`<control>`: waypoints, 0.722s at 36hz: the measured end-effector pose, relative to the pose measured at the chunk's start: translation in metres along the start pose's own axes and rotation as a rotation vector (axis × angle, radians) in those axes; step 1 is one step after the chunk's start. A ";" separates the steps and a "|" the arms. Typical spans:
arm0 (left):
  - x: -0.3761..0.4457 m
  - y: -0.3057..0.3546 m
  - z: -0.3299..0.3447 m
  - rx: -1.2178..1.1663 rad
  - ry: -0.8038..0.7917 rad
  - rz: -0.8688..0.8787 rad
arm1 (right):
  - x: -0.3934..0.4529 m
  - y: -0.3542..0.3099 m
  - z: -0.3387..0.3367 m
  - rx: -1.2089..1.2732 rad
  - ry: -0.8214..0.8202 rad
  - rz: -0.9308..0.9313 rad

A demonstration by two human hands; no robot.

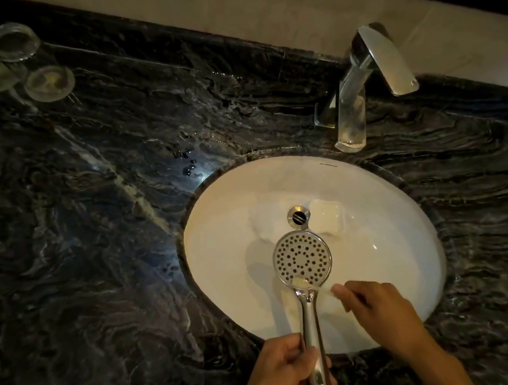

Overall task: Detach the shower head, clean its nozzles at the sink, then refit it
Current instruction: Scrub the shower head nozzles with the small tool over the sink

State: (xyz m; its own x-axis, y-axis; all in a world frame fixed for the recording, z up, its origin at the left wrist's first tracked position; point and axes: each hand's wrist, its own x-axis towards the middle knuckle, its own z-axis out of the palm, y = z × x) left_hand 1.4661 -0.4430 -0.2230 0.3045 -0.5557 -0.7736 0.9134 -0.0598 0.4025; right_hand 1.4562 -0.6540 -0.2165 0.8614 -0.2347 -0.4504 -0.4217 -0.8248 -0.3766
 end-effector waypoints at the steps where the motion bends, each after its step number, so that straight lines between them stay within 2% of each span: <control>1: 0.000 0.000 0.000 0.005 0.000 -0.001 | 0.003 0.001 -0.003 0.003 0.040 0.007; 6: 0.001 -0.001 -0.001 0.016 0.004 0.003 | 0.029 0.004 -0.020 0.104 0.219 0.023; 20: 0.003 -0.002 -0.001 -0.072 -0.061 0.016 | -0.008 0.008 0.009 0.115 -0.025 0.093; 22: 0.002 -0.002 -0.002 -0.074 -0.058 0.020 | -0.006 0.011 0.008 0.092 -0.010 0.085; 26: 0.002 -0.003 -0.002 -0.047 -0.046 0.029 | 0.009 0.018 -0.002 0.082 0.136 0.108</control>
State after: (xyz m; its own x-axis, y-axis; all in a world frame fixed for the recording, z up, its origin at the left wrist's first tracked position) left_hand 1.4645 -0.4424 -0.2264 0.3197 -0.5941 -0.7382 0.9163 -0.0047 0.4005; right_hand 1.4564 -0.6719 -0.2259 0.8381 -0.3913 -0.3800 -0.5303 -0.7479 -0.3994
